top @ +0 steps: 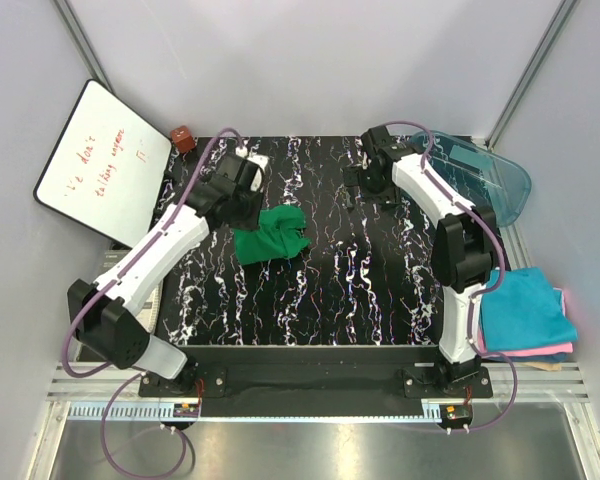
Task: Fold and stack the t-shirts
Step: Flatten out the tshirt
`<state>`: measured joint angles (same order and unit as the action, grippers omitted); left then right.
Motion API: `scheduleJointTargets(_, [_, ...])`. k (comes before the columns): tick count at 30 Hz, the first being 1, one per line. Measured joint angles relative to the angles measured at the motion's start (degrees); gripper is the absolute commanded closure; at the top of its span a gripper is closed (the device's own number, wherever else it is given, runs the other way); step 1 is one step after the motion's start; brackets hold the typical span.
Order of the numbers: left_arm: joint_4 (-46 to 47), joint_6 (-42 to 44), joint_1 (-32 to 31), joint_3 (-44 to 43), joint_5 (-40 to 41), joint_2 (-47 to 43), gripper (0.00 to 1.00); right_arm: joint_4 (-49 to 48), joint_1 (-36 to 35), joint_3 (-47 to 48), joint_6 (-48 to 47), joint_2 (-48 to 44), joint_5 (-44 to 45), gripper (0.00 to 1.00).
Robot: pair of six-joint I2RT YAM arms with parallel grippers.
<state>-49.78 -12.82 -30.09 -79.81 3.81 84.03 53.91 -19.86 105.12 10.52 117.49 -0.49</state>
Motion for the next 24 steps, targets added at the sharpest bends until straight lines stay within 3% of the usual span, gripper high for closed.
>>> scheduleJointTargets(3, [-1.86, -1.27, 0.04, -5.60, 3.41, -0.17, 1.00, 0.02, 0.37, 0.83, 0.04, 0.94, -0.72, 0.00])
scheduleJointTargets(8, [-1.18, -2.05, -0.48, -24.20, 3.63, 3.04, 1.00, 0.22, 3.41, 2.23, 0.98, 1.51, -1.27, 0.00])
scheduleJointTargets(14, [0.31, -0.55, -7.52, -48.96, -7.34, 19.02, 1.00, 0.11, 9.92, 3.04, 1.70, 1.51, -1.38, 0.00])
scheduleJointTargets(19, [0.70, -0.52, -13.16, -51.98, -14.29, 24.17, 1.00, 0.17, 12.66, 2.86, 1.73, 1.51, 0.74, 0.00])
scheduleJointTargets(24, [1.31, -0.35, -11.61, -46.58, -11.19, 18.27, 1.00, 0.37, 14.80, 2.32, 1.86, 1.49, 1.99, 0.00])
